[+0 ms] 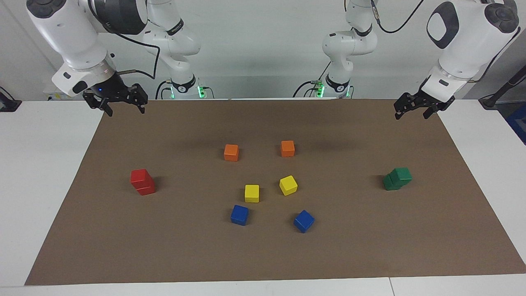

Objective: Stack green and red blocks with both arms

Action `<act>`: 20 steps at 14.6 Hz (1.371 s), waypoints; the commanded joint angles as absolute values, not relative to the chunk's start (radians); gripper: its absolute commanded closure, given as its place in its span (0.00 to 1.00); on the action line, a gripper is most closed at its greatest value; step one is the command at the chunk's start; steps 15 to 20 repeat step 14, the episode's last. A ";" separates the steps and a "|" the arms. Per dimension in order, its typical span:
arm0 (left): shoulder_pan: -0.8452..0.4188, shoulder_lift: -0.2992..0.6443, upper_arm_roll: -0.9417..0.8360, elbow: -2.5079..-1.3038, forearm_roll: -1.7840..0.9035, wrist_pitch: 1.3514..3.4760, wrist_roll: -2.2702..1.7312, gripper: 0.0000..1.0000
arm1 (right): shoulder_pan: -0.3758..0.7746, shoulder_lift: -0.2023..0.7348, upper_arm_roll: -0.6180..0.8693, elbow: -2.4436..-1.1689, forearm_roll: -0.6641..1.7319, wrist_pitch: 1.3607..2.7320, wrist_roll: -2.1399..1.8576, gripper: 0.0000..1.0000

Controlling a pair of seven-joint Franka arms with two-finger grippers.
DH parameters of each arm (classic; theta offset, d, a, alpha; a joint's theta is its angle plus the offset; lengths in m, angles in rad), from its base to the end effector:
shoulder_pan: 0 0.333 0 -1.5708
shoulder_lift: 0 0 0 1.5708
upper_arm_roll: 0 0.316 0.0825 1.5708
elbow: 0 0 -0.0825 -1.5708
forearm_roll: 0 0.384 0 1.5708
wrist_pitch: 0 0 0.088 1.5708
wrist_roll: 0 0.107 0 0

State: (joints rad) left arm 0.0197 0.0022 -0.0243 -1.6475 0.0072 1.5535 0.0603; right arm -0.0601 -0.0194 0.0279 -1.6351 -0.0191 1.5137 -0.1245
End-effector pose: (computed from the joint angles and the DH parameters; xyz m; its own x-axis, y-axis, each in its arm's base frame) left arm 0.5498 -0.0017 0.5858 0.9932 -0.0647 -0.0963 -0.0651 -0.9979 -0.0013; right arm 0.5400 -0.0194 0.6003 0.9904 0.0912 -0.1035 0.0924 -0.9957 0.0068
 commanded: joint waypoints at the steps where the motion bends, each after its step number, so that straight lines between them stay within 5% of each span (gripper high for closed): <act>1: 0.025 -0.008 -0.025 -1.647 -0.003 1.555 0.057 0.00 | -0.069 -0.031 0.035 -1.646 -0.018 1.542 -0.100 0.00; 20: 0.025 -0.008 -0.025 -1.647 -0.003 1.555 0.057 0.00 | -0.075 -0.032 0.035 -1.649 -0.017 1.554 -0.084 0.00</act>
